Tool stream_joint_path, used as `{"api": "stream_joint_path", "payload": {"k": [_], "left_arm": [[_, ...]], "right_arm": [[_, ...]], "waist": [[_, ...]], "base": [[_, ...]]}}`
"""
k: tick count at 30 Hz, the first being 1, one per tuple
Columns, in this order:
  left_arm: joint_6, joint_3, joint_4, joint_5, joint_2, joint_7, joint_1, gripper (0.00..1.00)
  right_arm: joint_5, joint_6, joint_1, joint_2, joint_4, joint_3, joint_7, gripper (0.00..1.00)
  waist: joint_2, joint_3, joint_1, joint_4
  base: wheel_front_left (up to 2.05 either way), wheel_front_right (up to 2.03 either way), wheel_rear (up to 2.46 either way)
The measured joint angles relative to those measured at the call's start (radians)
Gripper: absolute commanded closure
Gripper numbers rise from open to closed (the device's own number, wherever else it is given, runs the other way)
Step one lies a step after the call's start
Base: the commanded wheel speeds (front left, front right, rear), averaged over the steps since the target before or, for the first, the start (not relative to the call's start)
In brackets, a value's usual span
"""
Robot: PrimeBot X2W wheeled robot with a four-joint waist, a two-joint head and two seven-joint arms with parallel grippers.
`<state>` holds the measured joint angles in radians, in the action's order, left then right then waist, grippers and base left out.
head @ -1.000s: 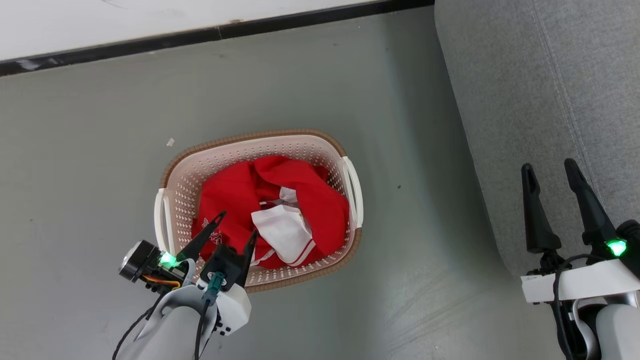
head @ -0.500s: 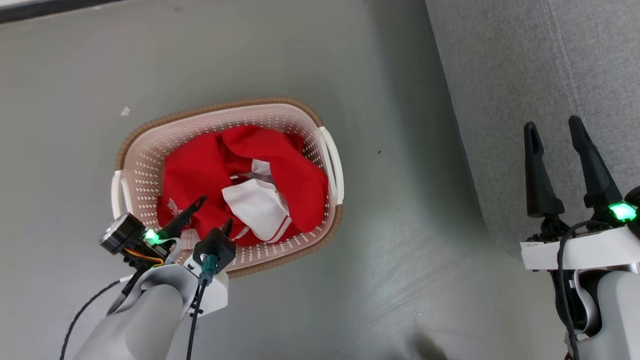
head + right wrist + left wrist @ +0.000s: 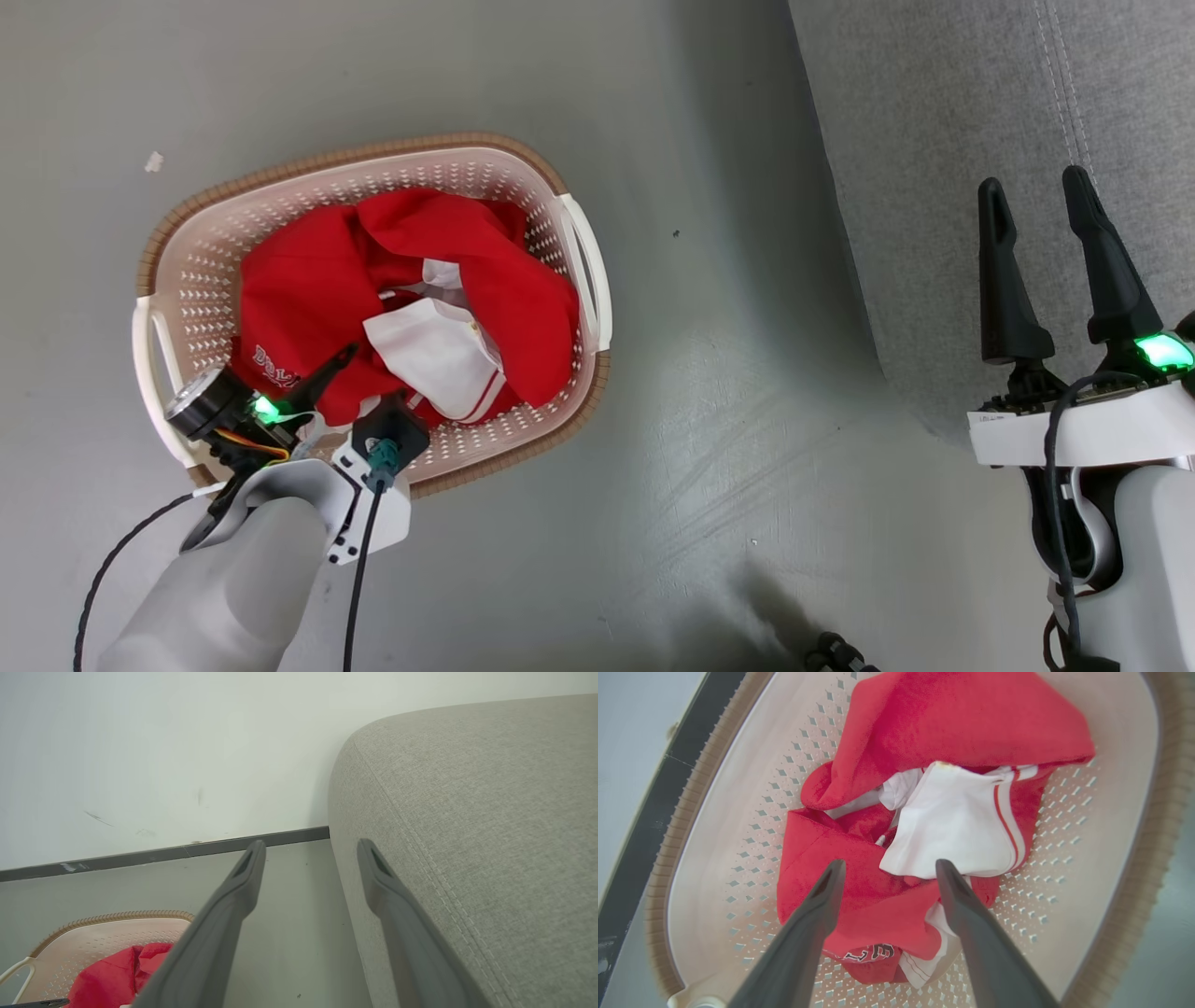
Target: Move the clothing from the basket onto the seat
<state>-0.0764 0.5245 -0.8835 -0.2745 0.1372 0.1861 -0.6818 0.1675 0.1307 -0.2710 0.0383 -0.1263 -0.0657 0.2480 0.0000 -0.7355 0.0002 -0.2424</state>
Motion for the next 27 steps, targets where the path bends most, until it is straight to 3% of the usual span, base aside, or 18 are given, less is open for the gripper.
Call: {"api": "stream_joint_path", "payload": {"k": [10,21,26,27], "left_arm": [[-0.011,-0.016,-0.070,-0.001,0.022,-0.056,-0.049,0.00],[-0.078,-0.015,-0.124,-0.041,0.032,-0.115,-0.097,0.00],[-0.088,-0.010,-0.137,-0.049,0.030,-0.124,-0.112,0.00],[-0.088,-0.010,-0.140,-0.050,0.029,-0.124,-0.114,0.06]], "right_arm": [[0.010,0.000,-0.034,0.000,0.007,0.009,0.000,0.00],[0.030,0.000,-0.070,0.000,0.012,0.016,0.000,0.00],[0.035,0.000,-0.077,0.000,0.017,0.018,0.000,0.00],[0.036,0.000,-0.081,0.000,0.018,0.019,0.000,0.00]], "waist": [[0.0000,-0.054,0.0000,-0.025],[0.0000,-0.096,0.0000,-0.043],[0.0000,-0.106,0.0000,-0.048],[0.0000,-0.108,0.0000,-0.049]], "base": [[0.00,0.00,0.00],[0.00,0.00,0.00],[0.00,0.00,0.00],[0.00,0.00,0.00]]}}
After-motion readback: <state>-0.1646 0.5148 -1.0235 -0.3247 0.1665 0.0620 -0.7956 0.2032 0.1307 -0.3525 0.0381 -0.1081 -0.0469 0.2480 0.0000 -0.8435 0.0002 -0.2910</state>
